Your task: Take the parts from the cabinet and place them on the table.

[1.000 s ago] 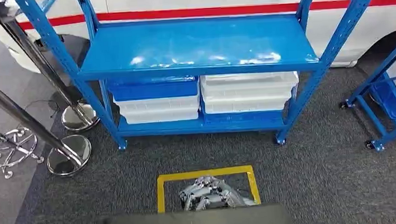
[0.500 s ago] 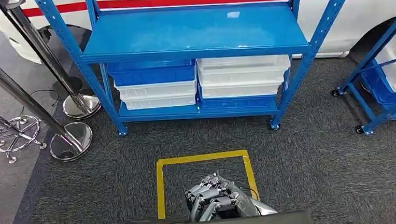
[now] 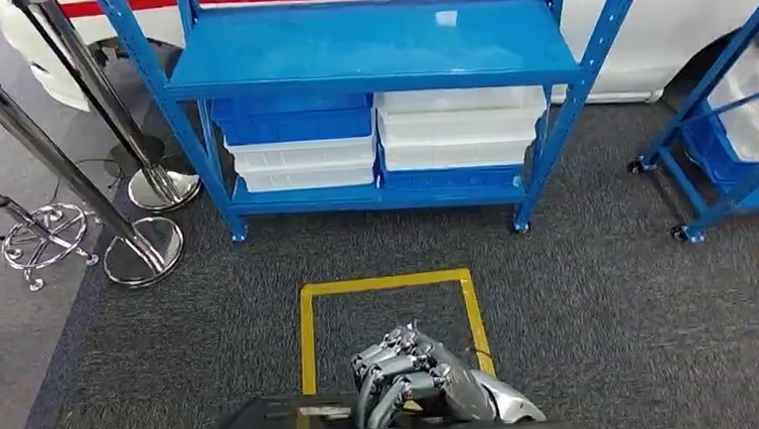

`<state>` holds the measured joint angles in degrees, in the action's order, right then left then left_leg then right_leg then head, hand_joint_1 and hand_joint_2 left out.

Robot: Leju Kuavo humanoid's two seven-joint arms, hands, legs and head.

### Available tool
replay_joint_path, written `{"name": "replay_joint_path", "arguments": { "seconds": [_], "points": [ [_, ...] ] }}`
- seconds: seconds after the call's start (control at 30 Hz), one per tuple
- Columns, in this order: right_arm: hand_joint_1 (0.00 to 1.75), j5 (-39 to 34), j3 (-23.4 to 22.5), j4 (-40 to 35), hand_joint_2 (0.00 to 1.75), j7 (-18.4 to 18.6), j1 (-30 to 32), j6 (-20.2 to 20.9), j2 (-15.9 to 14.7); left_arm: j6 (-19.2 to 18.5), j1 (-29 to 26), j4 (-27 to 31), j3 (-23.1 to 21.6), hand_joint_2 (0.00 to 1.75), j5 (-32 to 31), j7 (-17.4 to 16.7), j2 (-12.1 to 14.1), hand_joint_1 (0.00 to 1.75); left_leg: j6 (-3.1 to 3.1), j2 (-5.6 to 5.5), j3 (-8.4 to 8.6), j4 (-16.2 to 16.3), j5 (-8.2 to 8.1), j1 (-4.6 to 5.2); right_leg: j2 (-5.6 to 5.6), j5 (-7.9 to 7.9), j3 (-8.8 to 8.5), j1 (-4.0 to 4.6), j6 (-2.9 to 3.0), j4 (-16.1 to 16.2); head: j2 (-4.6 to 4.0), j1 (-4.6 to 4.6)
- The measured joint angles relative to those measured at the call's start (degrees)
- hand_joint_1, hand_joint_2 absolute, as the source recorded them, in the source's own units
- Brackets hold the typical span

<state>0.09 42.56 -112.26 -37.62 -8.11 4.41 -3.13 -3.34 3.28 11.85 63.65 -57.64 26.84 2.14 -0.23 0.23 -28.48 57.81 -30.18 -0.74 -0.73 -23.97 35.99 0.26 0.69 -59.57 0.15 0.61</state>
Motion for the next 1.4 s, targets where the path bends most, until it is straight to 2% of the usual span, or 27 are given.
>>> {"name": "replay_joint_path", "arguments": {
  "seconds": [0.07,0.13,0.2,0.23,0.27,0.33,0.37,0.4,0.43,0.53,0.57,0.63,0.7,0.73,0.8,0.87,0.9,0.93,1.03,1.07,1.1,1.13,1.17,1.23,1.3,1.37,1.4],
  "points": [
    [1.68,0.0,0.0,0.0,1.75,0.0,0.0,0.0,-0.1,0.0,-0.2,0.0,0.0,0.00,0.0,0.0,0.0,0.00,1.16,0.31,-0.42,-0.5,1.02,-0.44,0.21,0.14,0.41,-0.12,-0.81,-0.2,0.00,0.02],
    [1.68,0.0,0.0,0.0,1.75,0.1,-0.1,0.2,-0.2,0.0,0.0,0.0,0.0,0.00,-0.1,0.0,0.0,0.00,2.11,0.63,-1.26,-0.5,1.73,-0.42,0.51,-4.32,2.39,-0.36,-1.19,-4.9,-0.02,0.02],
    [1.68,0.0,0.0,0.0,1.75,0.3,-0.2,1.0,-0.5,-0.2,-0.1,0.0,0.0,0.00,-0.2,-0.1,-0.1,0.00,2.26,1.00,-2.13,-0.3,2.48,-0.30,0.55,-9.16,5.88,-0.58,-1.62,-13.9,0.00,0.02],
    [1.68,0.0,0.0,0.1,1.75,0.5,-0.2,1.3,-0.7,-0.2,-0.1,0.0,0.0,0.00,-0.2,-0.2,-0.2,0.00,2.21,1.26,-2.61,-0.2,2.73,-0.27,0.55,-10.17,6.88,-0.62,-1.74,-17.0,0.00,0.00],
    [1.68,0.0,0.0,0.1,1.75,0.7,-0.3,1.7,-0.9,-0.2,-0.1,0.0,0.0,0.00,-0.3,-0.2,-0.2,0.00,2.13,1.55,-2.91,-0.2,2.90,-0.27,0.53,-9.73,6.47,-0.63,-1.74,-17.2,0.00,0.00],
    [1.68,0.0,0.0,0.1,1.75,0.9,-0.6,2.2,-1.2,-0.2,-0.1,0.0,0.0,0.00,-0.5,-0.4,-0.3,0.00,1.99,2.27,-3.04,0.0,2.99,-0.26,0.29,-6.11,1.69,-0.60,-1.47,-10.2,-0.02,0.00],
    [1.68,0.0,0.0,0.1,1.75,1.0,-0.8,2.3,-1.3,-0.2,-0.1,0.0,0.0,0.00,-0.5,-0.4,-0.5,0.00,1.92,2.67,-2.96,0.1,2.99,-0.22,-0.54,-3.89,-1.77,-0.49,-1.11,-4.4,0.00,0.00],
    [1.68,0.0,0.0,0.1,1.75,1.0,-1.1,2.4,-1.4,-0.2,0.0,0.0,0.0,0.00,-0.5,-0.5,-0.6,0.00,1.78,3.07,-2.90,0.2,2.96,-0.16,-2.82,-3.69,-3.95,-0.17,-0.59,0.0,0.00,0.00],
    [1.68,0.0,0.0,0.1,1.75,1.1,-1.3,2.6,-1.4,-0.2,0.0,0.0,0.0,0.00,-0.5,-0.5,-0.7,0.00,1.38,3.51,-3.01,0.3,2.93,0.23,-3.60,-3.84,-3.99,0.42,-0.13,0.5,0.00,0.02],
    [1.68,-0.1,0.0,0.2,1.75,1.2,-1.4,3.0,-1.6,-0.3,0.0,0.0,0.0,0.00,-0.6,-0.8,-1.0,0.00,0.47,4.81,-2.81,-0.1,3.20,0.15,-1.56,-3.39,-3.42,0.62,0.48,0.5,0.00,0.00],
    [1.68,-0.1,0.0,0.1,1.75,1.2,-1.5,3.0,-1.6,-0.2,0.2,0.0,0.0,0.00,-0.7,-0.8,-1.0,0.00,0.03,5.18,-2.71,-0.1,3.07,0.31,-0.93,-2.88,-3.62,0.08,1.08,1.3,0.00,0.02],
    [1.68,0.0,0.0,0.2,1.75,1.3,-1.9,3.1,-1.7,-0.2,0.2,0.0,0.0,0.00,-0.7,-1.1,-1.2,0.00,-0.34,1.55,-4.41,3.9,-0.39,-0.02,-0.18,-2.11,-3.51,-0.32,1.88,1.8,0.00,0.02],
    [1.68,0.0,0.0,0.3,1.75,1.4,-2.0,3.1,-1.7,0.2,0.0,0.0,0.0,0.00,-0.7,-1.8,-1.1,0.00,-0.60,0.30,-8.48,13.0,-5.08,-0.06,0.88,-1.88,-2.96,-0.29,2.17,1.7,0.00,0.02],
    [1.68,0.0,0.0,0.4,1.75,1.5,-2.1,3.1,-1.8,0.3,0.0,0.0,0.0,0.00,-0.7,-2.2,-1.2,0.00,-0.71,0.23,-10.16,16.7,-6.31,-0.06,1.52,-1.74,-2.69,-0.28,2.12,1.6,-0.02,0.02],
    [1.68,0.1,0.0,0.5,1.75,1.7,-2.1,3.2,-2.0,0.7,0.0,0.0,0.0,0.00,-0.6,-2.6,-1.2,0.00,-0.79,0.21,-9.97,16.5,-4.56,-0.09,2.86,-1.63,-2.30,-0.32,1.96,1.1,0.00,0.02],
    [1.68,0.1,0.0,0.5,1.75,1.8,-2.4,3.3,-2.1,1.0,0.1,0.0,0.0,0.00,-0.5,-2.7,-1.2,0.00,-0.63,-0.59,-4.88,6.6,0.81,-0.30,4.31,-1.74,-2.06,-0.45,1.73,0.4,0.00,0.02],
    [1.68,0.1,0.0,0.5,1.75,1.8,-2.5,3.3,-2.1,1.2,0.1,0.0,0.0,0.00,-0.5,-2.8,-1.2,0.00,-0.55,-2.88,-2.73,2.0,2.25,-0.59,4.86,-1.86,-1.82,-0.49,1.46,0.0,0.00,0.02],
    [1.68,0.1,0.0,0.5,1.75,1.8,-2.7,3.3,-2.1,1.2,0.1,0.0,0.0,0.00,-0.4,-2.8,-1.2,0.00,-0.48,-4.46,-2.28,0.8,1.21,-0.48,5.41,-1.92,-1.33,-0.09,0.99,-0.5,0.00,0.02],
    [1.68,0.3,0.0,0.5,1.75,1.9,-2.9,3.2,-2.3,1.7,0.2,0.0,0.0,0.00,-0.4,-2.9,-1.3,0.00,0.18,-2.89,-2.37,0.9,1.61,-0.18,7.19,-1.14,-0.73,-0.54,-0.28,-0.2,0.00,0.02],
    [1.68,0.4,-0.1,0.5,1.75,1.9,-3.1,3.1,-2.3,2.1,0.3,0.0,0.0,0.00,-0.4,-2.9,-1.3,0.00,0.73,-2.21,-2.39,0.4,2.05,-0.71,7.80,-0.94,-0.54,-0.28,-0.66,-0.2,0.00,0.00],
    [1.68,0.4,-0.3,0.5,1.75,2.0,-3.2,3.0,-2.4,2.6,0.6,0.0,0.1,0.00,-0.4,-2.8,-1.4,0.00,1.09,-1.25,-2.31,0.2,2.36,-0.77,6.02,-1.60,-0.37,-0.40,-0.77,-0.9,0.00,0.02],
    [1.68,0.4,-0.6,0.4,1.75,2.1,-3.6,2.9,-2.6,3.1,0.6,0.0,0.1,0.00,-0.4,-2.6,-1.4,0.00,1.43,-0.86,-2.37,0.1,2.50,-0.73,3.53,-3.33,0.62,-0.20,-1.00,-2.9,-0.02,-0.09],
    [1.68,0.3,-0.9,0.4,1.75,2.1,-4.0,2.8,-2.6,3.5,0.5,0.0,0.1,0.00,-0.3,-2.6,-1.4,0.00,1.62,-0.08,-2.47,0.1,2.51,-0.57,2.19,-5.66,2.45,-0.37,-1.30,-6.9,0.00,-0.04],
    [1.68,-0.2,-1.7,0.3,1.75,2.6,-4.0,2.6,-2.8,4.4,0.3,0.0,0.3,0.00,-0.3,-2.6,-1.4,0.00,1.65,1.48,-2.65,0.2,2.49,-0.42,1.26,-9.23,6.44,-0.68,-1.67,-15.5,0.00,-0.07],
    [1.68,-0.5,-2.3,0.3,1.75,3.2,-3.9,2.6,-3.1,5.3,0.4,0.0,0.5,0.00,-0.2,-2.6,-1.4,0.00,1.62,2.85,-2.71,0.3,2.42,-0.41,0.99,-8.07,6.62,-0.88,-1.83,-16.1,0.00,-0.04],
    [1.68,-0.9,-2.7,0.3,1.75,3.5,-3.9,2.7,-3.2,6.2,0.6,0.0,0.5,0.00,-0.2,-2.5,-1.4,0.00,1.44,4.07,-2.49,0.3,2.21,-0.39,0.17,-3.48,1.84,-0.94,-1.55,-7.4,0.00,-0.04],
    [1.68,-1.0,-2.7,0.3,1.75,3.5,-3.9,2.8,-3.3,6.9,0.7,0.0,0.6,0.00,-0.2,-2.4,-1.4,0.00,1.24,4.68,-2.24,0.3,2.06,-0.35,-1.63,-1.50,-1.41,-0.73,-1.12,-1.5,0.00,-0.04]
  ]
}}
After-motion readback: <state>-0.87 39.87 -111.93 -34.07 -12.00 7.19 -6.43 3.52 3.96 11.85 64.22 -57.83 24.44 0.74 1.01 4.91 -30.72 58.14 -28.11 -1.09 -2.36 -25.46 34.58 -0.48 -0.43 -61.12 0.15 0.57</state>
